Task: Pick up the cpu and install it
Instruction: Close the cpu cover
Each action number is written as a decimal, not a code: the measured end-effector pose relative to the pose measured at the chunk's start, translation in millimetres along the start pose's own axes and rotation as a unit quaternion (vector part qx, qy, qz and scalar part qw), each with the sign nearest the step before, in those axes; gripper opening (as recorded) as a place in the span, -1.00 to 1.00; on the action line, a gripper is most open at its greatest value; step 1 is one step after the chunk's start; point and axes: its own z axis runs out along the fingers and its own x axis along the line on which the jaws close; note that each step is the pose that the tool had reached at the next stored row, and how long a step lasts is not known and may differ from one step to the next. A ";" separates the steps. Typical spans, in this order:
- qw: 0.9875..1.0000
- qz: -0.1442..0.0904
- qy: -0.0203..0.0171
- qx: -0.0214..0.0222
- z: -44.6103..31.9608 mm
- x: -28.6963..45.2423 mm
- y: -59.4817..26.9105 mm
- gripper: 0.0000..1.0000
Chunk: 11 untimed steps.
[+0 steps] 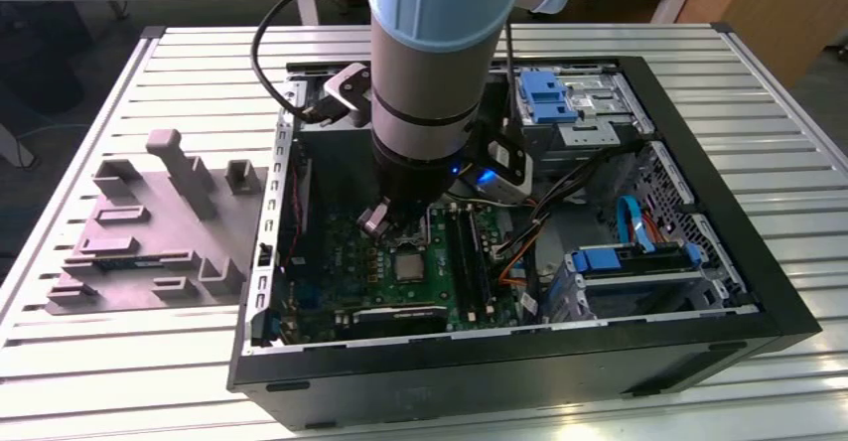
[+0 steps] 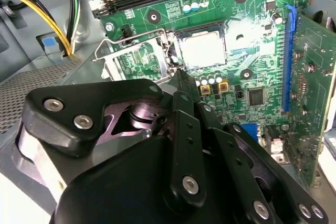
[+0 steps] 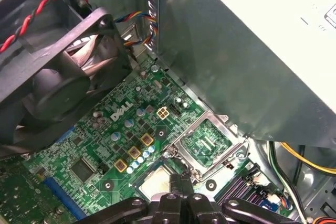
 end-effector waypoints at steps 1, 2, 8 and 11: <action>1.000 0.000 0.000 0.000 0.0 0.0 0.0 -0.79; 1.000 0.000 0.000 0.000 0.0 0.0 0.0 -0.79; 1.000 0.000 -0.001 -0.001 0.0 0.0 0.0 -0.79; 1.000 0.000 -0.001 -0.001 0.2 -1.0 -1.1 -0.79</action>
